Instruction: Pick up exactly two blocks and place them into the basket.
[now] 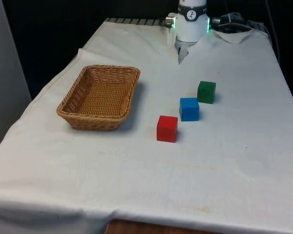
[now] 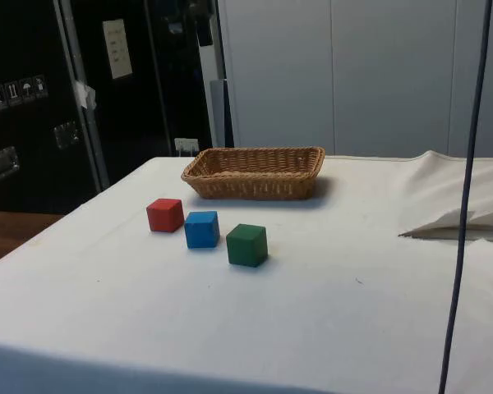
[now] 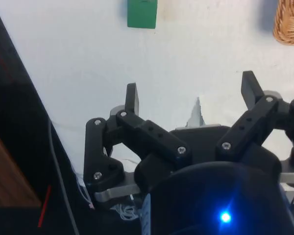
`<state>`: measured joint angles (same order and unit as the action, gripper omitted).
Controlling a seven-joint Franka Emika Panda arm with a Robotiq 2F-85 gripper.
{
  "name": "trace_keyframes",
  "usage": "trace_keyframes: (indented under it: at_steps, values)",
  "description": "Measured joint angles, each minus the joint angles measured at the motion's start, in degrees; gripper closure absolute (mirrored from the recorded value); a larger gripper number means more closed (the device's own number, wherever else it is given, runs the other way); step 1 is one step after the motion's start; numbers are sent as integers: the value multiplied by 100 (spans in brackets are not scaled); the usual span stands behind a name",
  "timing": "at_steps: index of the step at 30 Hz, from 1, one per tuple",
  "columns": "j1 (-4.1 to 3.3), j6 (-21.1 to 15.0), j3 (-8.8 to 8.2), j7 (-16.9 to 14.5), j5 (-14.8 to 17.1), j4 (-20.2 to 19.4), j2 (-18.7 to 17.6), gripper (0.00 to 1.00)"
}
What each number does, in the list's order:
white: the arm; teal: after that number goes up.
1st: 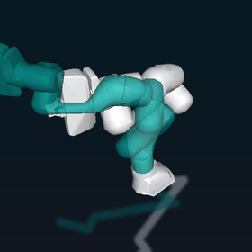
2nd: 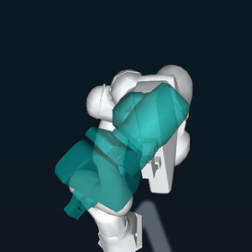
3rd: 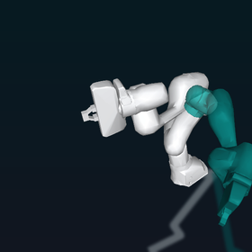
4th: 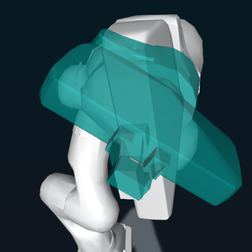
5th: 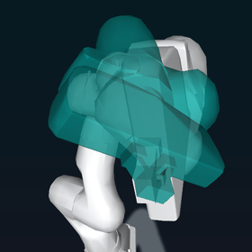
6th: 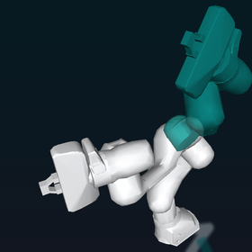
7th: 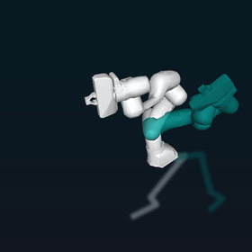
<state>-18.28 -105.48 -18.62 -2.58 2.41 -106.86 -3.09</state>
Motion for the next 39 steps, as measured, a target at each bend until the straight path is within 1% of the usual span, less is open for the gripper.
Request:
trace_keyframes:
  at_steps: [3, 4, 6, 7, 10, 11, 15, 18, 19, 20, 23, 24, 25, 26, 29, 35, 36, 39]
  values:
    - [-11, -23, 80, 63, 0, -40, -17, 0]
    - [-23, -57, 149, 138, 0, -92, -17, 0]
    - [-29, -103, 212, 195, 0, -155, -17, 0]
    - [-29, -103, 212, 195, 0, -155, -17, 0]
    - [-34, -183, 292, 269, 0, -246, -6, 0]
    - [-40, -252, 344, 315, 0, -350, 11, 0]
    - [-52, -350, 401, 372, 0, -476, 46, 0]
    - [-57, -556, 487, 458, 0, -716, 115, 0]
    - [-57, -705, 544, 516, 0, -900, 166, 0]
    - [-57, -779, 573, 550, 0, -985, 189, 0]
    - [-63, -991, 642, 642, 0, -1238, 252, 0]
    - [-63, -991, 642, 642, 0, -1238, 252, 0]
    - [-63, -1066, 665, 670, 0, -1312, 269, 0]
    - [-63, -1186, 705, 728, 0, -1467, 298, 0]
    - [-63, -1392, 756, 814, 0, -1684, 327, 0]
    - [-63, -1684, 773, 934, 0, -1982, 327, 0]
    - [-63, -1811, 773, 974, 0, -2097, 327, 0]
    - [-63, -1988, 773, 1037, 0, -2252, 309, 0]
